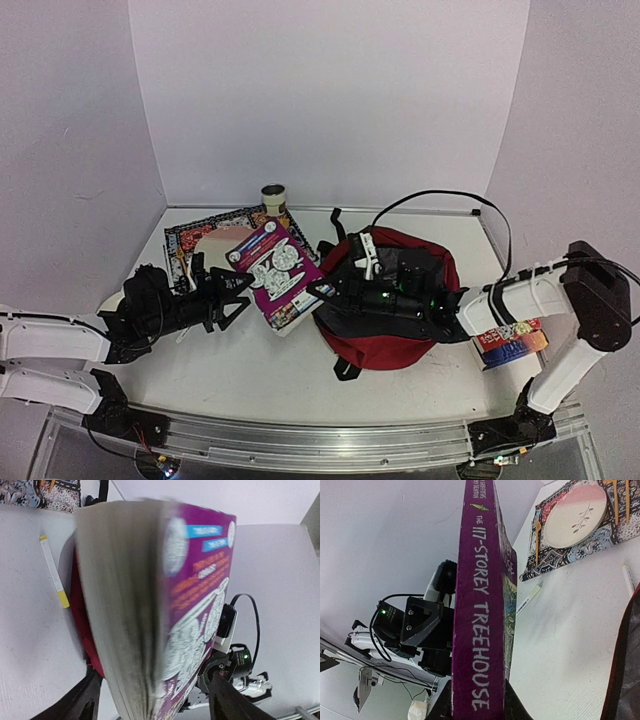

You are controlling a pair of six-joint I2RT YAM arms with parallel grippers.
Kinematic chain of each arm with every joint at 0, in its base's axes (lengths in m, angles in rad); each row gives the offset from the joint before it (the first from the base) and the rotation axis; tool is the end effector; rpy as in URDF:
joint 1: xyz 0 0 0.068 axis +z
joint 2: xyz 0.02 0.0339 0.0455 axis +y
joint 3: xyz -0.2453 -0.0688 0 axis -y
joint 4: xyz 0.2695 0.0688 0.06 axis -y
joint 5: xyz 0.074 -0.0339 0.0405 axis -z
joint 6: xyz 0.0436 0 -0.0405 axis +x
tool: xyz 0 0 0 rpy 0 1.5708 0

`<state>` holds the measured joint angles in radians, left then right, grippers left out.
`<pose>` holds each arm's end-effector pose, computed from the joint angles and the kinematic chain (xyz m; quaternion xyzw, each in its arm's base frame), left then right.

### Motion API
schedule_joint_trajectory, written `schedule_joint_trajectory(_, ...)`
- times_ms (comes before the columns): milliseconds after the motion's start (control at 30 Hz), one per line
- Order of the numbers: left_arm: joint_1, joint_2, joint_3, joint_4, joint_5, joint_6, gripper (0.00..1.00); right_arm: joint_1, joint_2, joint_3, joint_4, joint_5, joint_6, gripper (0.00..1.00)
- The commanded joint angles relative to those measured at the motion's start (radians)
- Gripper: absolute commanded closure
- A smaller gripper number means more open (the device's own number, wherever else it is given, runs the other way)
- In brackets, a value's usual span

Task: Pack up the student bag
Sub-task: Pass from the left arm to the right

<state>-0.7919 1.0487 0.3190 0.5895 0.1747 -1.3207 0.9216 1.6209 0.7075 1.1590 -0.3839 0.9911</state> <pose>0.1733 -0.1863 0.1748 -0.1413 0.7408 -0.6012 0.2642 0.2019 0.2930 0.2096 -0.1293 0.6087 0.7000 0.3503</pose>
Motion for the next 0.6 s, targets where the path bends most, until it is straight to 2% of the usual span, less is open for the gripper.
schedule_joint_trajectory(0, -0.003, 0.028, -0.002, 0.059, -0.018, -0.019, 0.14, -0.001, -0.129, -0.033, 0.185, 0.145, 0.015, 1.0)
schedule_joint_trajectory(67, -0.009, 0.051, 0.015, 0.059, -0.015, -0.015, 0.07, 0.0, -0.152, -0.062, 0.209, 0.204, 0.039, 1.0)
schedule_joint_trajectory(200, -0.033, 0.087, 0.068, 0.061, -0.019, 0.012, 0.01, 0.0, -0.179, -0.119, 0.27, 0.304, 0.107, 1.0)
schedule_joint_trajectory(367, -0.078, 0.135, 0.148, 0.063, -0.054, 0.044, 0.0, 0.0, -0.196, -0.183, 0.356, 0.415, 0.197, 1.0)
schedule_joint_trajectory(567, -0.14, 0.23, 0.193, 0.101, -0.144, 0.01, 0.0, 0.002, -0.203, -0.214, 0.463, 0.496, 0.269, 1.0)
